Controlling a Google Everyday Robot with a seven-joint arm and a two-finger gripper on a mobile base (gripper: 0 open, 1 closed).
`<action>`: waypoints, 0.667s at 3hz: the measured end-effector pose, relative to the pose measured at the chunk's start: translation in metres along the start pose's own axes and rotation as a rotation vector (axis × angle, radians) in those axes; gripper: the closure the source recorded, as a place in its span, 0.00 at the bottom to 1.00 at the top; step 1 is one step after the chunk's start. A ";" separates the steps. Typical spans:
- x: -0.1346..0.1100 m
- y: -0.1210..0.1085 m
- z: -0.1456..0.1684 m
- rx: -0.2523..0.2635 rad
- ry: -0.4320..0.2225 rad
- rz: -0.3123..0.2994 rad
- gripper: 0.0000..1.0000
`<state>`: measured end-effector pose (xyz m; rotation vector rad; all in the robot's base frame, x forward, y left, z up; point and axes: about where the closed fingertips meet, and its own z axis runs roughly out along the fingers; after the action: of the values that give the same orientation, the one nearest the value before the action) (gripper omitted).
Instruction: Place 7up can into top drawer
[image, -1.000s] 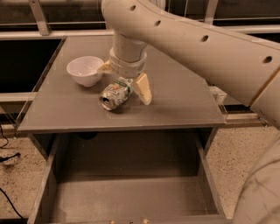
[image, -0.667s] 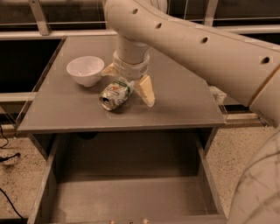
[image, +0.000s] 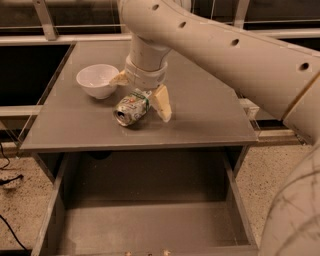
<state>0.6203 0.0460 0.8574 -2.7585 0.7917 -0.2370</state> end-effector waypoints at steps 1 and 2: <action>-0.008 -0.011 -0.008 0.029 -0.022 -0.023 0.00; -0.016 -0.018 -0.013 0.041 -0.039 -0.045 0.00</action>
Offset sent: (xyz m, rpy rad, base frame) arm -0.0115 0.0307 0.0261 0.0621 0.0013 0.0873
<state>0.6130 0.0669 0.8734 -2.7360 0.7083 -0.2047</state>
